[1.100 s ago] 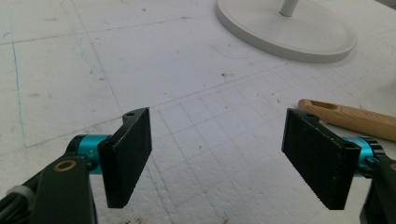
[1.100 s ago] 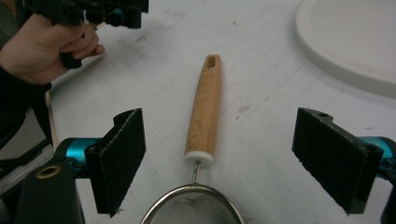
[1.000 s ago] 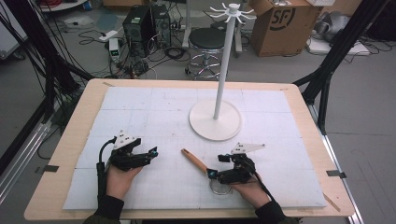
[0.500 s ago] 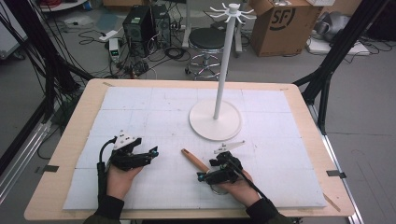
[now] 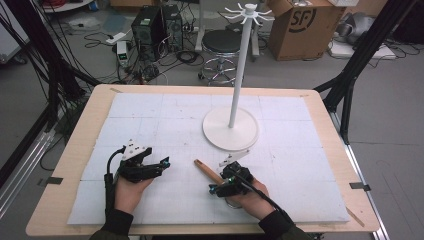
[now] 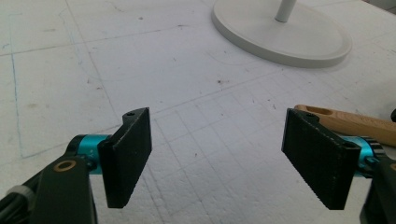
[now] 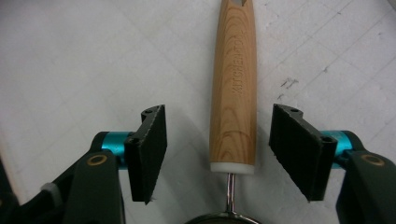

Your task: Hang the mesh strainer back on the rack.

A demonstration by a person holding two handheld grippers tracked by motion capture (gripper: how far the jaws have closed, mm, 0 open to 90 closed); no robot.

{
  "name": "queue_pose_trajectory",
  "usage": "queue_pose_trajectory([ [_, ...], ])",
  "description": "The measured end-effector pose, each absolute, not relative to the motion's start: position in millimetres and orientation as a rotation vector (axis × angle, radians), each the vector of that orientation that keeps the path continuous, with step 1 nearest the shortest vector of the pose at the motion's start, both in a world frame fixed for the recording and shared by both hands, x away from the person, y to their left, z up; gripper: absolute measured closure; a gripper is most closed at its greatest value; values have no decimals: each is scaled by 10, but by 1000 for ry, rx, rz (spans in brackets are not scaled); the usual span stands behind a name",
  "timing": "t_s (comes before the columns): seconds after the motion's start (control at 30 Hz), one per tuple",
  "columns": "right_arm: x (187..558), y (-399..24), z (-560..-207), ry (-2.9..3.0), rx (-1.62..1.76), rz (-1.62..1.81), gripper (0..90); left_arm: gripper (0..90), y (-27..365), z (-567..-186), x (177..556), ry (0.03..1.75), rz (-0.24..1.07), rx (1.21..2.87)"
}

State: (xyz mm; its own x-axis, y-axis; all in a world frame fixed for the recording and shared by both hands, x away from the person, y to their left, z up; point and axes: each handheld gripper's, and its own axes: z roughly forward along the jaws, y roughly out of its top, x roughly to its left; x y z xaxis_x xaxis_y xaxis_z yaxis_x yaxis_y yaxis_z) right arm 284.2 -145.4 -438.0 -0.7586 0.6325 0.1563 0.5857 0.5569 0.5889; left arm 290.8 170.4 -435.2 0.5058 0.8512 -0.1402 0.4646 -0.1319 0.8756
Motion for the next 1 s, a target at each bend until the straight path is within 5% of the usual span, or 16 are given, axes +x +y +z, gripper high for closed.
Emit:
queue_pose_trajectory([
  [0.3, 2855, -1373, -4331, 2704, 992, 828, 521, 249, 1708, -4354, 2912, 1110, 492, 1765],
  [1.0, 2852, -1278, -4290, 2778, 894, 722, 620, 251, 1693, -4351, 2915, 1107, 493, 1772],
])
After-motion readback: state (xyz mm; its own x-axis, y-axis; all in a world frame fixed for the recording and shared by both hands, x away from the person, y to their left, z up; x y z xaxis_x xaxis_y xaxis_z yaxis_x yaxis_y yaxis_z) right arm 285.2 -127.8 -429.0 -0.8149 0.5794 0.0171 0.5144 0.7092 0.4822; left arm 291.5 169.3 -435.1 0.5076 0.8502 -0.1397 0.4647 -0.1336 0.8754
